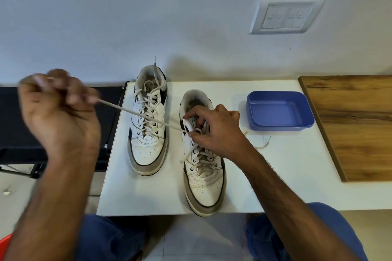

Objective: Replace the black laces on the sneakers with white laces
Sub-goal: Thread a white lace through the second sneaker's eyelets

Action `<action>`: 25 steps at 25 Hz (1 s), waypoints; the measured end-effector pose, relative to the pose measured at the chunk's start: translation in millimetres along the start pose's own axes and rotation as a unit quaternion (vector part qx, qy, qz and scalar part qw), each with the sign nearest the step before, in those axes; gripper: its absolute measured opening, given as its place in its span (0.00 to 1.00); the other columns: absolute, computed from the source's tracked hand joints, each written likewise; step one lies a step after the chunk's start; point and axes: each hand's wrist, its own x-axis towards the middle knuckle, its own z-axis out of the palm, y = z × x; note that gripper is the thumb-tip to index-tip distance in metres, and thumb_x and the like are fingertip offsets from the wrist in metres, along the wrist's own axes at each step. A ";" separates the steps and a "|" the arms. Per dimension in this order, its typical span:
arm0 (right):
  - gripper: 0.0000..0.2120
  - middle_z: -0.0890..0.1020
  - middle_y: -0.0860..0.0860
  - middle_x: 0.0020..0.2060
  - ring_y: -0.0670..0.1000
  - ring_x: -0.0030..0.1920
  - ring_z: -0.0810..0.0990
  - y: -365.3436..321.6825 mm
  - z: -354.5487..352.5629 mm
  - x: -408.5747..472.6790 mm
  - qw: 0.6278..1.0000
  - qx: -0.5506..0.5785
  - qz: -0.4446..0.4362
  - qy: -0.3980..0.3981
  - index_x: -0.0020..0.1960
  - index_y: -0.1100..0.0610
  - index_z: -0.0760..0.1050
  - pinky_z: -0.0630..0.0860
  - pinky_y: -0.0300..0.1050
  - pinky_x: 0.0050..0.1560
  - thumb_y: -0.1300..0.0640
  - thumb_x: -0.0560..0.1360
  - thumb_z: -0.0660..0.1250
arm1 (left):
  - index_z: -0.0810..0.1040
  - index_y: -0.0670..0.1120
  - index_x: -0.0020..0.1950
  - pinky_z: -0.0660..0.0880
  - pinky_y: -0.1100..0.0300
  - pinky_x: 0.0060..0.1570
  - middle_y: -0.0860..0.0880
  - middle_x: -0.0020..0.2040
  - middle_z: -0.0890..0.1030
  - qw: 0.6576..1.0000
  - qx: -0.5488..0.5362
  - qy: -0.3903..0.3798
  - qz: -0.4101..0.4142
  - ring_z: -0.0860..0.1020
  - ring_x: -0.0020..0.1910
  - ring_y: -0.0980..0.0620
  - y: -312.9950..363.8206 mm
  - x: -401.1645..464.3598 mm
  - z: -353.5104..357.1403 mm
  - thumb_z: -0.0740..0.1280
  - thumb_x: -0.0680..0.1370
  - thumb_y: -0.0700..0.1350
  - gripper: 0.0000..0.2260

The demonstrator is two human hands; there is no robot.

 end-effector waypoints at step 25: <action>0.18 0.78 0.40 0.55 0.48 0.57 0.70 0.4 1.9 -1.2 1.000 -0.001 0.012 -0.008 0.60 0.37 0.74 0.59 0.49 0.56 0.49 0.73 0.72 | 0.70 0.49 0.40 0.58 0.62 0.29 0.55 0.39 0.74 0.986 -0.064 0.029 -0.150 0.61 0.30 0.57 -24.8 -28.3 8.7 0.56 0.86 0.49 0.16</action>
